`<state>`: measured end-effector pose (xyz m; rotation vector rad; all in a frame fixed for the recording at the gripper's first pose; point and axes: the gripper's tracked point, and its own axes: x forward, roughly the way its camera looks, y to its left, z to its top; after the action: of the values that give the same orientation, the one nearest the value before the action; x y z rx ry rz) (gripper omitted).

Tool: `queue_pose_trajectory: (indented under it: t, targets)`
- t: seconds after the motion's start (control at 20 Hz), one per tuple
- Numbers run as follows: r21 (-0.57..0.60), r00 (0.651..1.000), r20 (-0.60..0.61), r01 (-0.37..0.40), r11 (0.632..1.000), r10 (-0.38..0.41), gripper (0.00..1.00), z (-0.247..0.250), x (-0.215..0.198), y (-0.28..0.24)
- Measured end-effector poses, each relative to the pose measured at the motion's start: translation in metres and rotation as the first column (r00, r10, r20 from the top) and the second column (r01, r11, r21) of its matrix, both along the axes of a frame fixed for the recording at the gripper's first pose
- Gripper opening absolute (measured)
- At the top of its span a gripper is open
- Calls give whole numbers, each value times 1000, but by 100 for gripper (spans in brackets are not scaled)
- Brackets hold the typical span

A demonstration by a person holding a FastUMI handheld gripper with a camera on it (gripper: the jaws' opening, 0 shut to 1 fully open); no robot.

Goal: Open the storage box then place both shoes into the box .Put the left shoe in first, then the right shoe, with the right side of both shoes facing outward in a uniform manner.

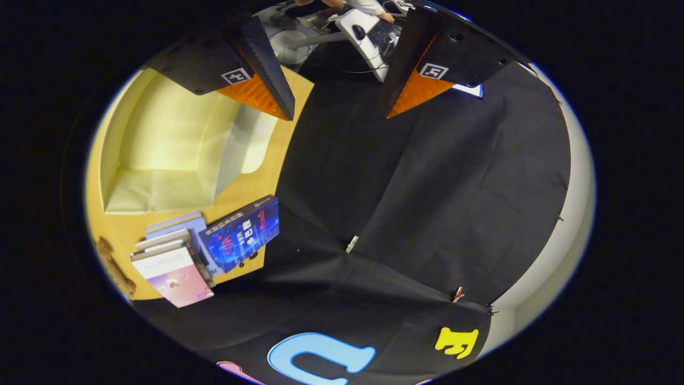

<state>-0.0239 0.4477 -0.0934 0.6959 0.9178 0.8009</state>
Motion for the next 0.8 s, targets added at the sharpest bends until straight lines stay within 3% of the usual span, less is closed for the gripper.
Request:
queue_pose_trajectory:
  t: [0.2, 0.4, 0.6, 0.8]
  targets:
    - [-83, 984, 138, 123, 989, -110, 98, 4, 16, -66]
    - [-207, 936, 290, 264, 942, -199, 98, 7, 25, -151]
    - [-339, 874, 420, 402, 851, -246, 98, -6, 24, -237]
    - [-470, 841, 480, 486, 737, -249, 98, -35, 12, -317]
